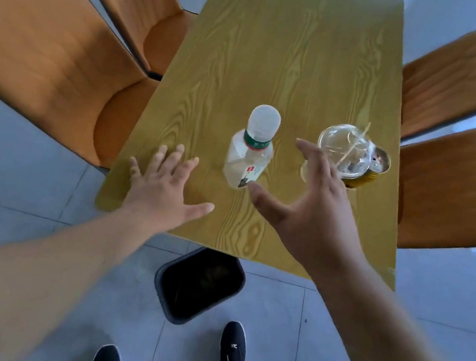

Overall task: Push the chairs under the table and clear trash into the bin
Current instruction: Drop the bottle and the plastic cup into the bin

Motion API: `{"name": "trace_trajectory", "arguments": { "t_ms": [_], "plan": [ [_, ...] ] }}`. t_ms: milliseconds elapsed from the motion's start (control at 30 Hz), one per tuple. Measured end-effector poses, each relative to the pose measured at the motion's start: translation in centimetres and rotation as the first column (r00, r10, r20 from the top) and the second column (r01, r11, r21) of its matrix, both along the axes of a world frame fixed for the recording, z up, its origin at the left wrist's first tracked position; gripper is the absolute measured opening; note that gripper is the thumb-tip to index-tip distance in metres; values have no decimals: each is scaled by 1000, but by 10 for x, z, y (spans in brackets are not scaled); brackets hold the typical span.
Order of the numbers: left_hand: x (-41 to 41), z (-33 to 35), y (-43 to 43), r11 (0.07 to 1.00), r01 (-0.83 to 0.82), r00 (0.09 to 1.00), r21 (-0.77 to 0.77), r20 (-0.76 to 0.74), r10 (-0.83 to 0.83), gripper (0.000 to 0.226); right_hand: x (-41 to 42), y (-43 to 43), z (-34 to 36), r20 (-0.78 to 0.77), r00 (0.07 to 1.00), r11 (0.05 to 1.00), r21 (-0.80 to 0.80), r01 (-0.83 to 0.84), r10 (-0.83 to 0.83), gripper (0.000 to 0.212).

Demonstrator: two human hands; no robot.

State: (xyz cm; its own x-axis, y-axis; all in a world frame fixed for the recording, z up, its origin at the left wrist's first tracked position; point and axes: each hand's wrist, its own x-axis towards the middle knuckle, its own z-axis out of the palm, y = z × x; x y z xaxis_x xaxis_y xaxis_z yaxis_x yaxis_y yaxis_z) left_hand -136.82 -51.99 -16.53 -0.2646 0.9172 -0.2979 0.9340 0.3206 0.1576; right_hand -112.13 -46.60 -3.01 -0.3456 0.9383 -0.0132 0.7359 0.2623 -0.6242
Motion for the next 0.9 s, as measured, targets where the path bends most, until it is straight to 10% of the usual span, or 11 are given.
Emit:
{"name": "trace_trajectory", "arguments": {
  "t_ms": [400,900],
  "plan": [
    [-7,-44,11,976,42,993,214,-115,-18,107,-66,39,-66,-128,991,999,3,42,-41,53],
    [-6,-40,12,983,33,997,179,-78,-19,107,7,-138,-85,-115,990,989,-119,-92,78,69]
  ]
}}
